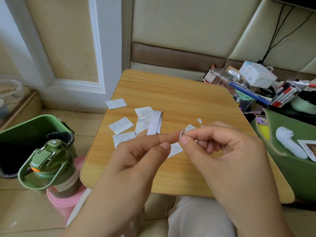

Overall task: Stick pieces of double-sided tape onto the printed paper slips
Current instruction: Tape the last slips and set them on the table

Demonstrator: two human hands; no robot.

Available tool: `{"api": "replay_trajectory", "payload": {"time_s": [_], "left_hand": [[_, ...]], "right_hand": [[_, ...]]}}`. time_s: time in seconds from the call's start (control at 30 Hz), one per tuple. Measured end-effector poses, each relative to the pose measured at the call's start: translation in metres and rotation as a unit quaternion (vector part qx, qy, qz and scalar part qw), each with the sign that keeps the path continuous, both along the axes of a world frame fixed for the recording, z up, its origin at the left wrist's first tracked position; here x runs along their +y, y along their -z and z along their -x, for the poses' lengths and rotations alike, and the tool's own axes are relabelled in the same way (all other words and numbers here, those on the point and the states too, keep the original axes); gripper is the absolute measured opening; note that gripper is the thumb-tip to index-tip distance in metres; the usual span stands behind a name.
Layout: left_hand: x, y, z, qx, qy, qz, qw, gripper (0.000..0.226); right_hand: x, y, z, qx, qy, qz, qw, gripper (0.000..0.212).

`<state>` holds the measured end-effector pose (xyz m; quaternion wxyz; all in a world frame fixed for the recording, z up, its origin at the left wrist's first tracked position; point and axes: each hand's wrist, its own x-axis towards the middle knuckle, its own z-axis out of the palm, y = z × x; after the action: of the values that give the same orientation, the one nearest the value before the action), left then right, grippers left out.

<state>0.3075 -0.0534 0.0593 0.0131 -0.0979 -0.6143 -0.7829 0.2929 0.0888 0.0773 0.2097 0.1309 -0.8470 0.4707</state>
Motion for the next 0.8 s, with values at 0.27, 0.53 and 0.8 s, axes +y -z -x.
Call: {"api": "replay_trajectory", "payload": {"time_s": [0.27, 0.53, 0.8], "left_hand": [[-0.007, 0.001, -0.005, 0.1, -0.085, 0.197, 0.972, 0.035], [-0.007, -0.007, -0.012, 0.068, -0.082, 0.162, 0.981, 0.035], [0.036, -0.014, -0.019, 0.048, -0.051, 0.068, 0.995, 0.027]], "right_hand": [[-0.011, -0.002, 0.002, -0.017, -0.016, 0.0, 1.0, 0.003], [-0.01, -0.005, -0.004, -0.017, -0.03, 0.045, 0.998, 0.008], [0.028, -0.007, -0.015, -0.001, -0.025, 0.072, 0.997, 0.006]]}}
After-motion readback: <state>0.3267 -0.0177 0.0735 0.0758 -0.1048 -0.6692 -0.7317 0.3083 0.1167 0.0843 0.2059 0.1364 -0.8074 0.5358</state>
